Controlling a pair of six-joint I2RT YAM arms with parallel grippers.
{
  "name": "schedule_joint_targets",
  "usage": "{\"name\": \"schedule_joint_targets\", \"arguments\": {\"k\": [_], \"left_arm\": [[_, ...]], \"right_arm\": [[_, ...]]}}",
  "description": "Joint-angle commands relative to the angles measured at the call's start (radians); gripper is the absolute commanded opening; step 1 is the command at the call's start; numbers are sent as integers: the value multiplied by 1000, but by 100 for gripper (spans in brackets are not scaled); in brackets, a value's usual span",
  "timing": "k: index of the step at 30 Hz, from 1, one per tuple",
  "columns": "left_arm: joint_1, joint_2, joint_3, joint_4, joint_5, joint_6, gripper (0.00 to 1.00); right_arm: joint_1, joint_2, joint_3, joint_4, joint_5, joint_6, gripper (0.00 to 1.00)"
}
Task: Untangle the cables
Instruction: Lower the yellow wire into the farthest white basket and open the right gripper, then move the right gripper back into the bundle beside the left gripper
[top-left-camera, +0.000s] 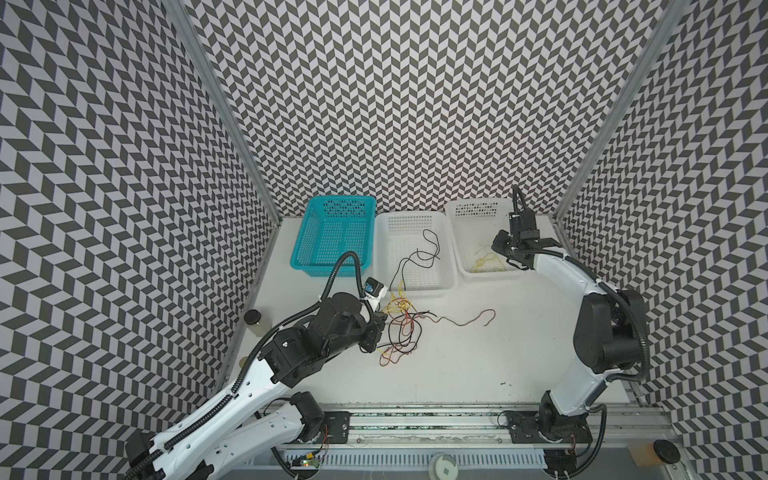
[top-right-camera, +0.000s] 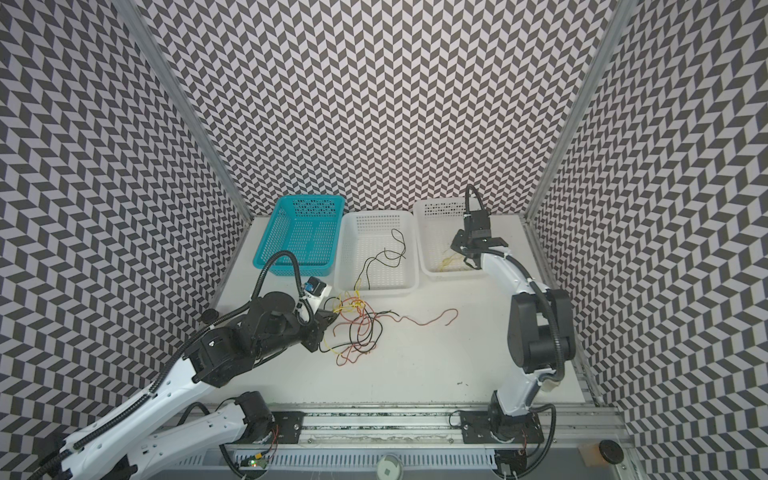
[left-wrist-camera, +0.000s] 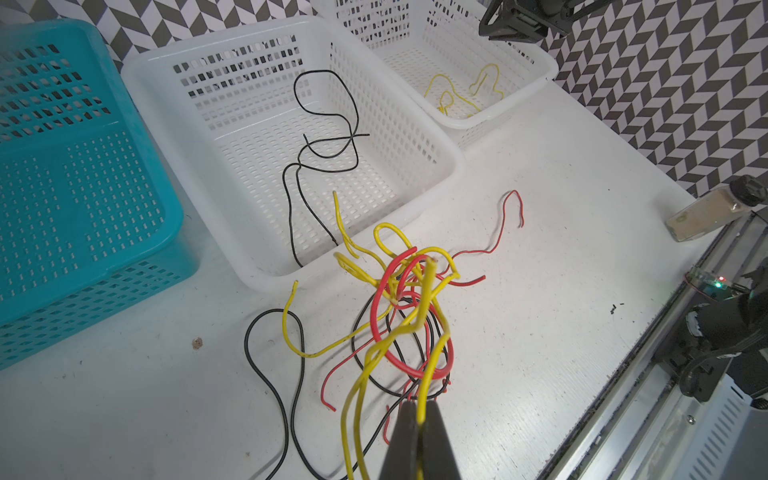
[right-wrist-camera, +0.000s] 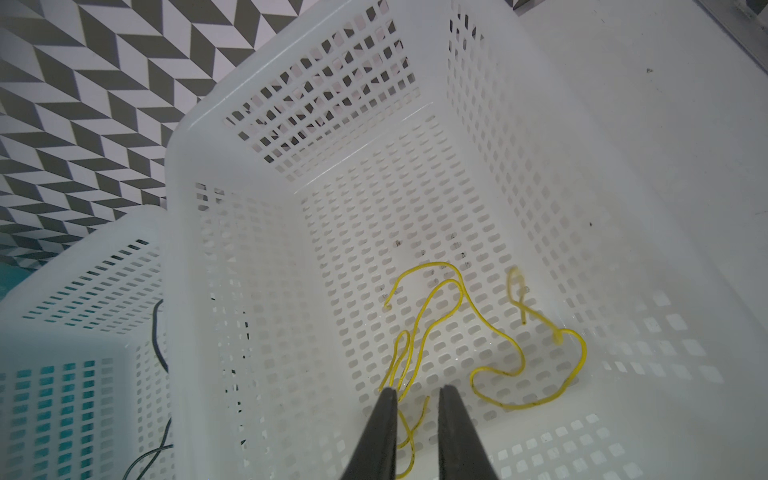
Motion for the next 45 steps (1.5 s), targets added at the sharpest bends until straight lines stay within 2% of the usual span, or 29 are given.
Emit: {"name": "schedule_joint_targets", "arguments": {"k": [1,5,10,12,15,22,27,30,36,45], "left_arm": [[10,-14,-6,29,9,7,0],[16,-14,-5,29,21,6,0],[29,-13,-2,30,53,0,0],[34,-13,1,30,68,-3,0],[43,-17,3,31,104,-5,0],[55,-33,3,39,174,-9,0],[75,-28,5,46,255,-12,0],[78,-25,7,41,277,-12,0],[79,-36,4,36,278,-16,0],[89,-29,9,36,308,-16,0]], "right_arm": [[-7,-39,25,3,-33,3,25],[-6,-87,4,-3,-106,8,31],[20,-166,-69,35,-313,6,38],[51,-208,-103,35,-360,-20,39],[122,-309,-224,132,-422,-57,41],[366,-577,-514,401,-516,-159,46],[543,-635,-585,466,-505,-251,47],[606,-632,-615,481,-485,-308,47],[646,-666,-734,622,-494,-333,46],[696,-634,-756,678,-478,-374,43]]}}
